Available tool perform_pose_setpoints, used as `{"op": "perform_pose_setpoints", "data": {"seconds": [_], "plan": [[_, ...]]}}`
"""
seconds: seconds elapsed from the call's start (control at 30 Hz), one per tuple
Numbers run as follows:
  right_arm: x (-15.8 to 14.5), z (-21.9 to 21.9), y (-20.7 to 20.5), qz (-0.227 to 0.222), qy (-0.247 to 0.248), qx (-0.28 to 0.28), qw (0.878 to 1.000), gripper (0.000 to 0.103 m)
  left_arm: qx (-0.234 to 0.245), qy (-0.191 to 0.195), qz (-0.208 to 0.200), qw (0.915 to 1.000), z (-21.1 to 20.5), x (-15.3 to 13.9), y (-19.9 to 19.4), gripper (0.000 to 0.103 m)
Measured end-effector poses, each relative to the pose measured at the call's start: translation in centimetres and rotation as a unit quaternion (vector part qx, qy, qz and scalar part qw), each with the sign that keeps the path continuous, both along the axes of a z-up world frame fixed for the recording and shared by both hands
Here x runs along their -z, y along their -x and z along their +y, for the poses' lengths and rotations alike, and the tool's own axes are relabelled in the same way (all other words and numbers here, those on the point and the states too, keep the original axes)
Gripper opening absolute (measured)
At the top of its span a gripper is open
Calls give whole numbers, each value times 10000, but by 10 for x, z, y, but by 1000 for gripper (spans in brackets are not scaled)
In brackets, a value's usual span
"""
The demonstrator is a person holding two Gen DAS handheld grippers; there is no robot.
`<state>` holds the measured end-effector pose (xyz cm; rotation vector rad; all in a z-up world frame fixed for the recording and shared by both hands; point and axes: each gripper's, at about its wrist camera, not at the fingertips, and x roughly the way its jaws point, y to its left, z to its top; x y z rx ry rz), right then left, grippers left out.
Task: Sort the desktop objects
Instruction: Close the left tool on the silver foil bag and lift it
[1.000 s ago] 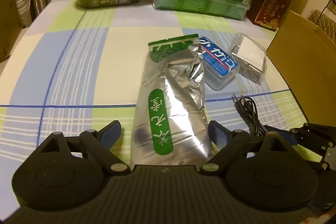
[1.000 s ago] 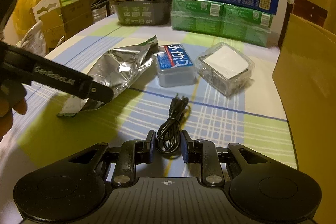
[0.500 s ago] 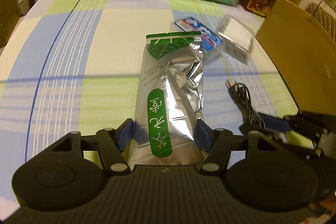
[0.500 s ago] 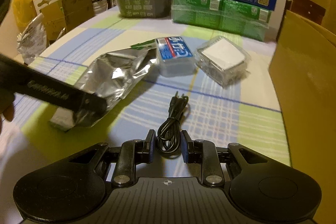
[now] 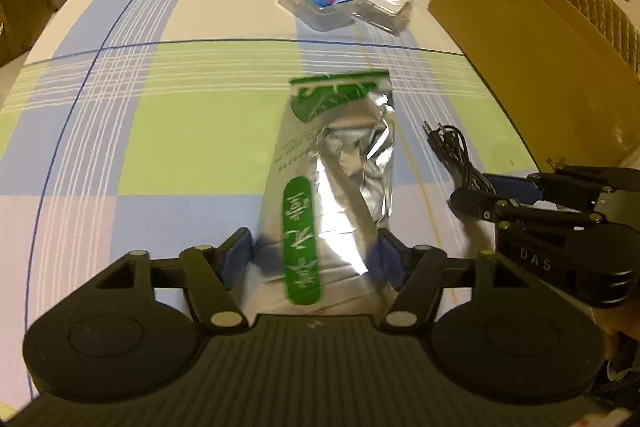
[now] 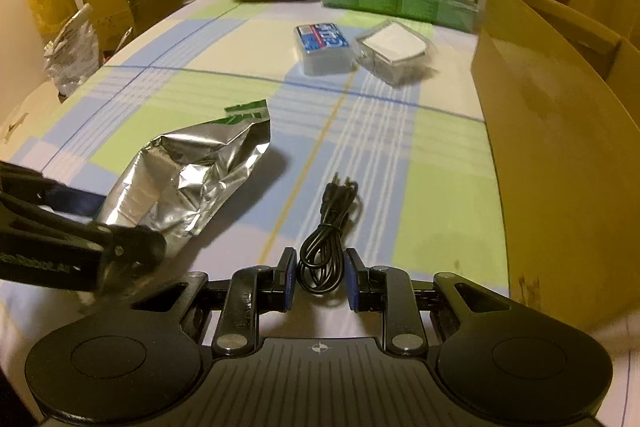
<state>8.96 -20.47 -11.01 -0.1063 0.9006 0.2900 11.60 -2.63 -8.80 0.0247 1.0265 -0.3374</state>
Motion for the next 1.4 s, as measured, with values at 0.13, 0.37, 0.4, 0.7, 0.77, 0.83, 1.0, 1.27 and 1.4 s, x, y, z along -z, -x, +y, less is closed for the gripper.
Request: {"op": "perform_pose_setpoints", "data": {"seconds": [0.13, 0.37, 0.4, 0.7, 0.77, 0.83, 1.0, 1.27, 1.4], "plan": [[2, -3, 4, -15, 32, 24, 10000, 22, 21, 11, -139, 9999, 0, -9, -5, 78], [4, -9, 0, -67, 37, 93, 9999, 22, 677, -478, 147, 9964, -22, 4, -34, 87], [4, -10, -1, -75, 42, 95, 9999, 22, 772, -532, 227, 9953, -26, 8, -37, 87], [4, -10, -4, -135, 77, 101, 9998, 30, 1108, -905, 297, 9893, -37, 19, -46, 81], [5, -10, -4, -131, 76, 94, 9998, 45, 1182, -878, 245, 9888, -38, 17, -42, 72], [6, -11, -4, -127, 51, 107, 9998, 49, 1226, -860, 177, 9886, -39, 16, -39, 69], [7, -10, -7, -202, -5, 147, 9997, 49, 1158, -708, 92, 9907, -32, 13, -40, 61], [10, -3, -13, -378, -14, 120, 9992, 43, 1295, -797, 44, 9884, -32, 18, -42, 78], [10, -1, -13, -408, -4, 75, 9991, 28, 1316, -825, 44, 9879, -31, 19, -44, 83]]}}
